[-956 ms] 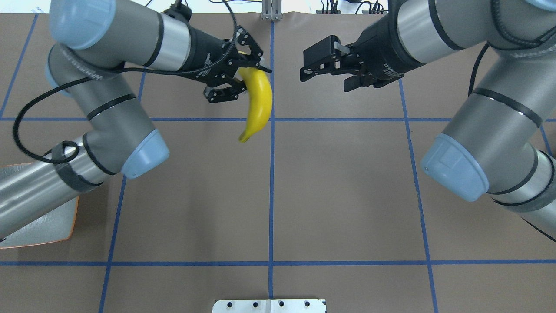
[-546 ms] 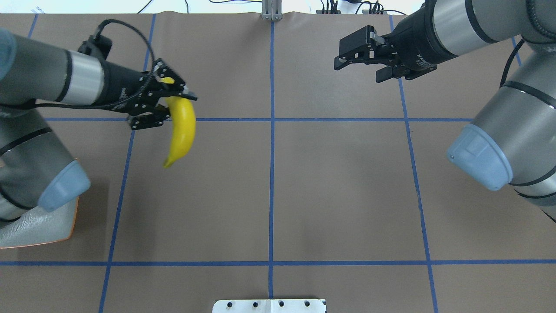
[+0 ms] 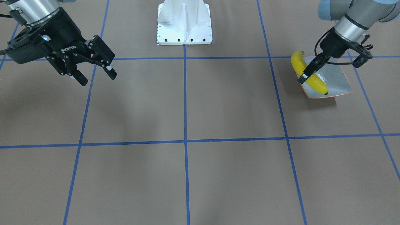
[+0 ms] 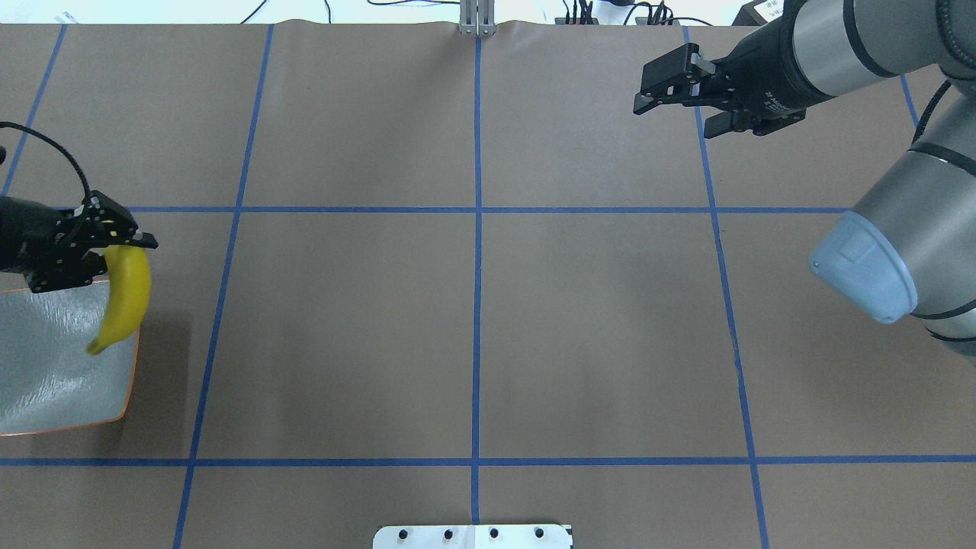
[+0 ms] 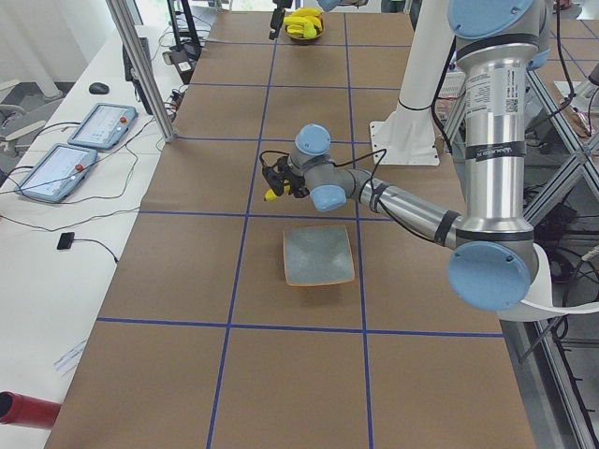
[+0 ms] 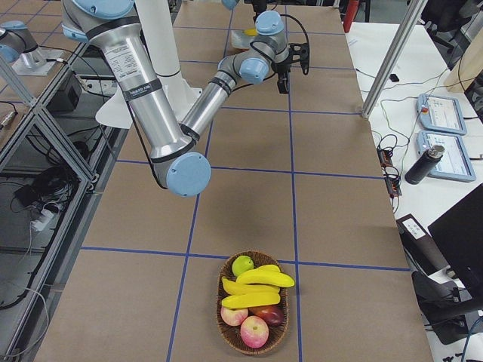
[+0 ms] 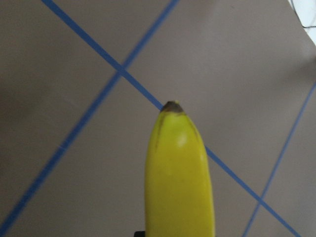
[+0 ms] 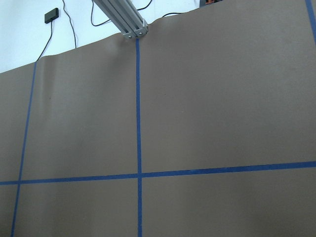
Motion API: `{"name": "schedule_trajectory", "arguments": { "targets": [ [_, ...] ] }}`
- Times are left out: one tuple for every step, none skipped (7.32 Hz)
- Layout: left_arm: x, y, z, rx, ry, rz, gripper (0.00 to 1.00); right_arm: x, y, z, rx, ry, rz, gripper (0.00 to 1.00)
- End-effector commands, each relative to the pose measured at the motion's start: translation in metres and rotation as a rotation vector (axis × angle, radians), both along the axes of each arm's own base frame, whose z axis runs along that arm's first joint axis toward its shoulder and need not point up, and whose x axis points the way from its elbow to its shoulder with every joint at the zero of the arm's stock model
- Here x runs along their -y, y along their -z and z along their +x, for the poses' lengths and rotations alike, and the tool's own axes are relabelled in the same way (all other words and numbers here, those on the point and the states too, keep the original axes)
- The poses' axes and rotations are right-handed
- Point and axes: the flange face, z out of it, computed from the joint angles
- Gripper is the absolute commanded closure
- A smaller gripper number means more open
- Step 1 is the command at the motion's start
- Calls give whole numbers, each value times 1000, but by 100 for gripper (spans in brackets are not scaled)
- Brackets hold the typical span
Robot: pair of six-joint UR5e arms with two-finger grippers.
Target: Transfer all bananas from basket to plate
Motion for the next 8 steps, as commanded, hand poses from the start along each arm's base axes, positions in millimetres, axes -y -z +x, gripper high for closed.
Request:
{"name": "schedule_trajectory", "arguments": {
  "targets": [
    [-24, -59, -21, 104, -35, -34, 100, 11, -14, 4, -22, -19, -27, 0],
    [-26, -83, -24, 149, -39, -41, 100, 12, -19, 3, -29, -20, -35, 0],
    [-25, -99, -23, 174, -49, -43, 100, 12, -20, 3, -31, -22, -35, 0],
    [-24, -106, -21, 188, -66, -35, 100, 13, -22, 3, -35, -29, -37, 0],
    [-22, -113, -19, 196, -71, -40, 100, 13, -22, 3, -38, -33, -34, 0],
    [-21, -126, -17, 209, -74, -57, 100, 14, -24, 2, -42, -33, -37, 0],
    [-21, -134, -17, 217, -77, -66, 100, 16, -26, 0, -45, -35, -43, 0],
    [-22, -136, -16, 220, -79, -70, 100, 16, -26, 0, -45, -35, -43, 0]
  ]
}}
